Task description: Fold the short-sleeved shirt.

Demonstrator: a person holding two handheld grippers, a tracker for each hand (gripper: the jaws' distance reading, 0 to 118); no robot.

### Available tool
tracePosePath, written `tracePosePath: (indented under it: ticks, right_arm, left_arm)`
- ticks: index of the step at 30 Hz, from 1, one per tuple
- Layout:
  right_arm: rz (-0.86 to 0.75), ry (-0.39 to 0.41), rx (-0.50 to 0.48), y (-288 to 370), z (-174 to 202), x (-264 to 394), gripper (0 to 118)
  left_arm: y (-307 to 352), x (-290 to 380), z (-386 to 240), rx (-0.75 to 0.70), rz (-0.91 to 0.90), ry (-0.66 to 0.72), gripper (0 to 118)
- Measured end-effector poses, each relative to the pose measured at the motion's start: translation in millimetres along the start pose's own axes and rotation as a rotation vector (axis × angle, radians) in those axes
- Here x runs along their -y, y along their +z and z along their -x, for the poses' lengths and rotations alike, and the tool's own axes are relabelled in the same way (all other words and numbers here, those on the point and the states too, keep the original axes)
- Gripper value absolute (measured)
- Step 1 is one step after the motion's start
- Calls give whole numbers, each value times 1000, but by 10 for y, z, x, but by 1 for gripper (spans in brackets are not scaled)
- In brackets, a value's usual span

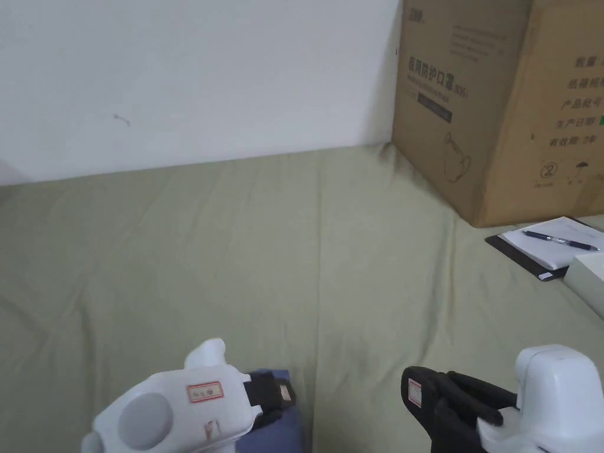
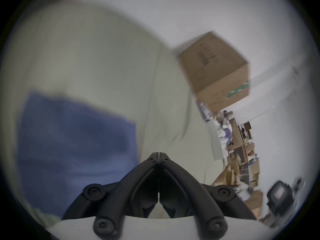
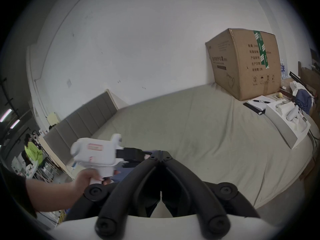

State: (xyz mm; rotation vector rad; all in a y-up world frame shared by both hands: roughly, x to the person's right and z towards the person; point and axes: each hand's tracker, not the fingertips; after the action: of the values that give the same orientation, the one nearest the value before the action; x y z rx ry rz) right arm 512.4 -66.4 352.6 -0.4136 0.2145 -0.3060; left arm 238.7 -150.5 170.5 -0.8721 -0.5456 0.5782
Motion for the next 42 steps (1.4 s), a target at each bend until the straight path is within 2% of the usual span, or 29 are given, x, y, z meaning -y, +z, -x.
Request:
tracePosePath:
  ticks: [4, 6, 8, 12, 14, 15, 17, 18, 19, 20, 22, 26, 29, 37, 39, 41, 42]
  right_arm:
    - [-136, 46, -48, 191, 201, -219, 0]
    - [-215, 90, -51, 268, 326, -298, 0]
    - [-290, 129, -30, 321, 457, -345, 0]
    - [-494, 238, 81, 388, 696, -229, 0]
    - [-525, 226, 76, 359, 754, -133, 0]
    - [-524, 229, 94, 338, 789, -83, 0]
    - [-565, 300, 193, 266, 823, 44, 0]
    - [-580, 359, 273, 213, 835, 129, 0]
    - [-576, 385, 349, 170, 839, 193, 0]
    - [-537, 349, 365, 172, 827, 208, 0]
    - [-524, 242, 322, 187, 767, 243, 0]
    - [-504, 275, 368, 157, 737, 259, 0]
    - [-500, 254, 374, 170, 713, 274, 0]
    - [-483, 257, 394, 140, 686, 302, 0]
    - [-465, 246, 322, 98, 691, 191, 0]
    - [-447, 296, 259, -1, 740, 21, 0]
    - [-427, 313, 189, -94, 758, -72, 0]
  left_arm:
    - [1103, -20, -474, -63, -360, -326, 0]
    - [1528, 72, -608, -168, -534, -443, 0]
    - [1799, 184, -684, -348, -659, -493, 0]
    - [2037, 461, -572, -408, -848, -602, 0]
    - [2065, 581, -521, -478, -893, -625, 0]
    - [2086, 625, -476, -467, -905, -625, 0]
    - [2089, 702, -407, -478, -914, -636, 0]
    - [2064, 728, -371, -502, -922, -652, 0]
    - [2045, 758, -339, -525, -918, -658, 0]
    - [2036, 784, -314, -533, -909, -651, 0]
    - [2053, 833, -270, -530, -895, -616, 0]
    - [2069, 870, -236, -538, -899, -585, 0]
    - [2074, 877, -224, -551, -896, -579, 0]
    - [2154, 826, -265, -563, -907, -562, 0]
    - [2258, 758, -292, -560, -909, -570, 0]
    - [2370, 660, -285, -552, -919, -572, 0]
    - [2412, 596, -266, -543, -905, -567, 0]
